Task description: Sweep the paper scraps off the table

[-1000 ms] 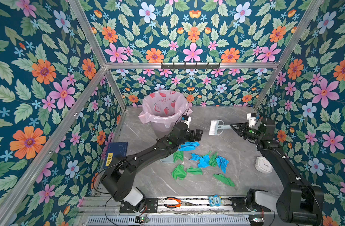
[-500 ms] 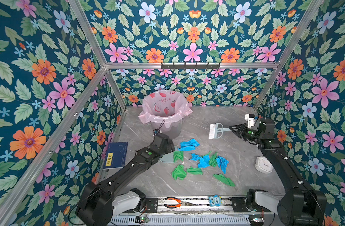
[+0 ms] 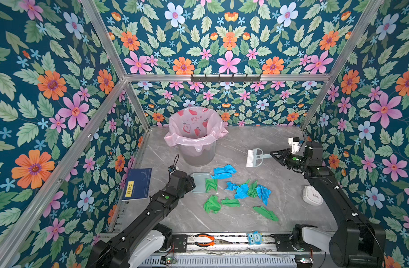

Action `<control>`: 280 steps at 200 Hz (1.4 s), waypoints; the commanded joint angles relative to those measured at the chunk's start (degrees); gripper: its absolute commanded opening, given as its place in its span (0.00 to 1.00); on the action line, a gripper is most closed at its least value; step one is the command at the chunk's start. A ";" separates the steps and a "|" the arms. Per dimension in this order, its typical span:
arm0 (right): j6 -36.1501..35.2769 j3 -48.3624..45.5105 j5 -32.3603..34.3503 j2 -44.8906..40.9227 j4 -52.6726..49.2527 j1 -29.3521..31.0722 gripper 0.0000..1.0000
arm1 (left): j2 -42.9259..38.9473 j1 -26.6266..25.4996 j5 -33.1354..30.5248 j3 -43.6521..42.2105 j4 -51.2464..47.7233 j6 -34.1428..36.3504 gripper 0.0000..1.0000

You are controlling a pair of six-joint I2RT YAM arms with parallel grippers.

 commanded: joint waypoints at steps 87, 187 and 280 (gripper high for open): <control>0.34 -0.01 -1.61 0.79 2.95 0.03 0.00 | -6.93 4.06 -4.50 -12.81 17.13 -7.43 0.55; 0.42 0.25 -1.82 1.73 3.71 0.03 0.00 | 8.64 13.41 13.50 -9.10 28.47 -3.21 0.63; 0.93 0.29 -1.66 2.39 3.26 0.03 0.00 | 11.31 15.05 14.47 5.13 -0.96 -1.18 0.70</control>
